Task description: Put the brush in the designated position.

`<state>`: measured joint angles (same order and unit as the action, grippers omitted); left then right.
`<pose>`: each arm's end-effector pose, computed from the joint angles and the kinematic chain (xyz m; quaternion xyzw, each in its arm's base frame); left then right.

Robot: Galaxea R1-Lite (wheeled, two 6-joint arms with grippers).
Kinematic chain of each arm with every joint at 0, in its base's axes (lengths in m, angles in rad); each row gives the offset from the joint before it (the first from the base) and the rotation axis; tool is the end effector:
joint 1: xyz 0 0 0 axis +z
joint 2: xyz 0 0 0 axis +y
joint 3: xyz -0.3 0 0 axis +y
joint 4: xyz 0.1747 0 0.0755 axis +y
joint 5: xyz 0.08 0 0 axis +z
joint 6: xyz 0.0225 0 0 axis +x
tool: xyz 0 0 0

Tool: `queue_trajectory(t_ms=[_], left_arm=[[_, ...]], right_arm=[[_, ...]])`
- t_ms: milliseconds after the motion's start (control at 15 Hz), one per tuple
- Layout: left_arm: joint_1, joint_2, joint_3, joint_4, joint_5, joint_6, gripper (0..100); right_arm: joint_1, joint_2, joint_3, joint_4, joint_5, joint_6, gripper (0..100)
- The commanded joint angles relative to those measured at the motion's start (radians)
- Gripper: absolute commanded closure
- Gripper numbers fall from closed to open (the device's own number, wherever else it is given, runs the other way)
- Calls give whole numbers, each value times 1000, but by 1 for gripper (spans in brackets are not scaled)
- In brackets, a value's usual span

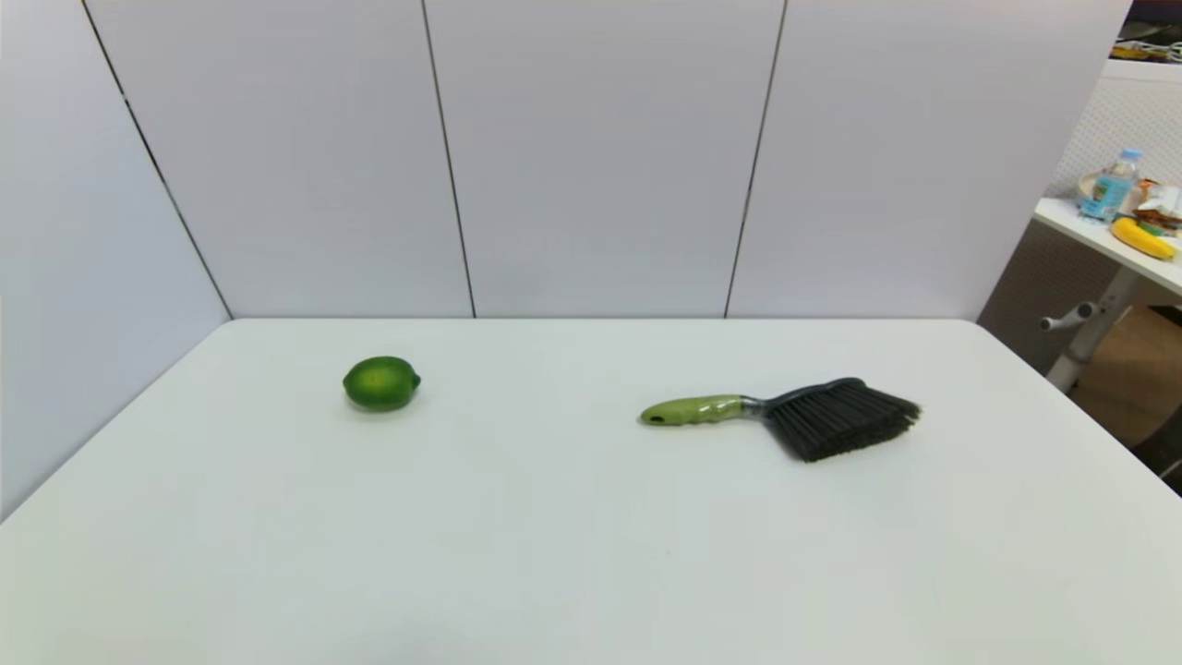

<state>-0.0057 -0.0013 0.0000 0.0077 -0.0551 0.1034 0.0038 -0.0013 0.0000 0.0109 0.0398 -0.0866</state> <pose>-0.0229 -0.0011 0.0747 0.0516 0.0016 -0.0305 0.9982 -0.0229 0.0008 0.0744 -0.0432 0.0039 0.0220 0.9988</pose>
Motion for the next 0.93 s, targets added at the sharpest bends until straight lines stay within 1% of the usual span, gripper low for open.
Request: queue_trajectory(t_ms=[67,600,733,933], left_arm=[[0,1,0,0,0,1,0],[0,1,0,2,0,-1,0],[0,1,0,0,27,-16,0],[4,3,0,-2,35,-51,0]], right_arm=[[1,1,2,0,0,-1,0],[1,1,2,0,0,-1,0],[1,1,2,0,2,-1,0],[1,1,2,0,0,-1,0]])
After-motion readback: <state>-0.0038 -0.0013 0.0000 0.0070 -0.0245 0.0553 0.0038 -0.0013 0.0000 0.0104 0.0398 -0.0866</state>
